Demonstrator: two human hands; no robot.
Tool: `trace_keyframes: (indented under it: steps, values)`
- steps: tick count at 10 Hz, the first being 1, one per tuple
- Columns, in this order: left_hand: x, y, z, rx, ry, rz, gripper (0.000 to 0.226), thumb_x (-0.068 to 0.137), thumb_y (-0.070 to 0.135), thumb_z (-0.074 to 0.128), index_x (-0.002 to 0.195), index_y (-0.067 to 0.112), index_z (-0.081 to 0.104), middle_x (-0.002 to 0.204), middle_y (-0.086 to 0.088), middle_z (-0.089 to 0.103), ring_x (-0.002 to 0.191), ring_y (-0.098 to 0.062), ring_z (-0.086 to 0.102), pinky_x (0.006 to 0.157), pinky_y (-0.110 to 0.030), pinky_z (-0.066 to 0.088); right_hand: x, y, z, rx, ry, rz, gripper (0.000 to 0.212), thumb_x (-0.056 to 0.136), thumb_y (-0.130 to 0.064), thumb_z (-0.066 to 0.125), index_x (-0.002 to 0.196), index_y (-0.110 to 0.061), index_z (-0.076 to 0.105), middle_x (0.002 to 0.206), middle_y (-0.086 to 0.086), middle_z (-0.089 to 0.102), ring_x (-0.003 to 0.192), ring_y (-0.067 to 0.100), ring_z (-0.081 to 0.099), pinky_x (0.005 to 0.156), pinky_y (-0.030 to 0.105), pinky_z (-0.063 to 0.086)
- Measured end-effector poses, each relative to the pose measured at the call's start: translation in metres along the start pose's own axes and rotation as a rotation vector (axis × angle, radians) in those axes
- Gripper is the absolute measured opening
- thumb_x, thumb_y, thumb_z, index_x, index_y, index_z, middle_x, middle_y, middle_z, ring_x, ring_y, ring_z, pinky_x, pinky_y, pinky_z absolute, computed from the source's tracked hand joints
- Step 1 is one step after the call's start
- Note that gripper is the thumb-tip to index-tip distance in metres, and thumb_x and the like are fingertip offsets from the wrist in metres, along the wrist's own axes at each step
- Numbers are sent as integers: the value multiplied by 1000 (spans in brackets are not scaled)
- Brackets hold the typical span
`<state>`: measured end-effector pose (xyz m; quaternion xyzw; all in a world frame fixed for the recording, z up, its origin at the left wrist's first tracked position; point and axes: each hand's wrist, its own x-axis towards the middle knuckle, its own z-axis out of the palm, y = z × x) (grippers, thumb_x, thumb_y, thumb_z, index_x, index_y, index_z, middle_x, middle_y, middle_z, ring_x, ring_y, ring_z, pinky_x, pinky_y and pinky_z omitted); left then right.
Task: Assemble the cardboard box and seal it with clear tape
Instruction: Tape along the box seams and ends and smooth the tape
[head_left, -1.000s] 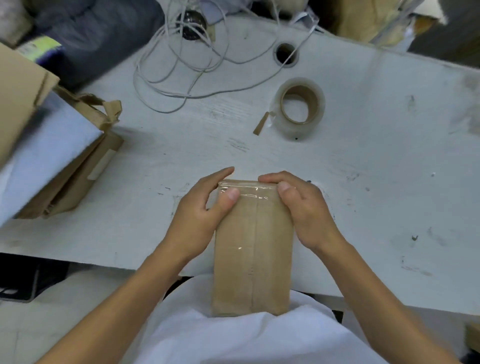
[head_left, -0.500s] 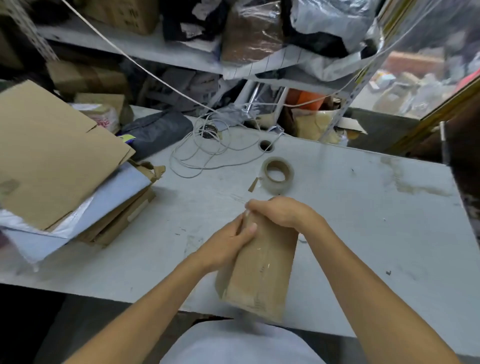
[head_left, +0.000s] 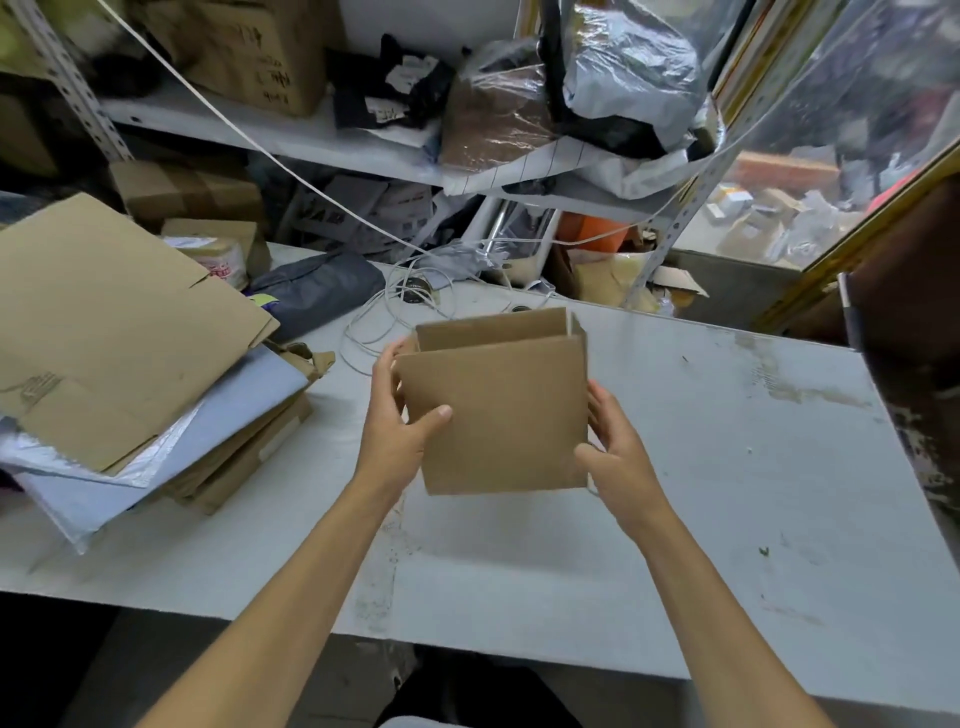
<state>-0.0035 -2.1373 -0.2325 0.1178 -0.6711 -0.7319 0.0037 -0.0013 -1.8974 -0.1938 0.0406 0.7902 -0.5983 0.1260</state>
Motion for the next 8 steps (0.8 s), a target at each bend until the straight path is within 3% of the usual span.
trace_keyframes:
  steps: [1,2,3,4,6,7,8]
  values:
    - [-3,4,8,250,-92,162,75,83,-4,63,130,49,36,141,7,46,124,-16,52,90,-34,54,2,12,2,-1,96,63,90,85,-4,71,151,-39,22,132,-20,51,115,3,55,83,22,53]
    - [-10,-16,10,520,-111,264,68,88,-3,60,116,53,33,147,-3,40,128,-24,48,97,-36,54,4,25,5,-84,192,89,93,84,0,70,151,-40,18,126,-16,50,109,10,56,76,18,51]
    - [-21,-40,15,684,-125,224,66,91,-1,60,114,52,30,157,-3,33,135,-25,44,99,-25,46,0,50,9,-146,173,158,90,86,-4,71,149,-38,17,125,-8,49,115,21,57,87,33,55]
    - [-24,-46,20,721,-100,222,62,92,-1,60,129,41,33,158,-4,31,135,-26,43,99,-27,44,-2,69,12,-162,174,165,84,88,-11,71,149,-38,19,124,-5,53,117,24,57,97,41,54]
    - [-25,-33,24,877,-35,133,55,92,-1,58,133,31,38,140,-2,50,118,-25,53,91,-33,51,-7,73,2,-111,63,117,84,86,-16,69,149,-36,18,133,-6,54,118,20,56,98,40,52]
    - [-31,-23,21,947,-75,149,69,88,-1,63,145,27,35,149,0,46,132,-23,47,106,-36,44,-16,66,-11,-164,18,55,83,83,-18,69,151,-30,22,142,-5,51,126,16,51,100,34,47]
    - [-42,-9,21,983,-109,198,73,91,7,63,153,23,28,156,-2,38,140,-21,40,114,-33,33,-23,53,-23,-327,66,-31,82,85,-16,68,154,-21,23,152,3,40,137,20,41,107,37,41]
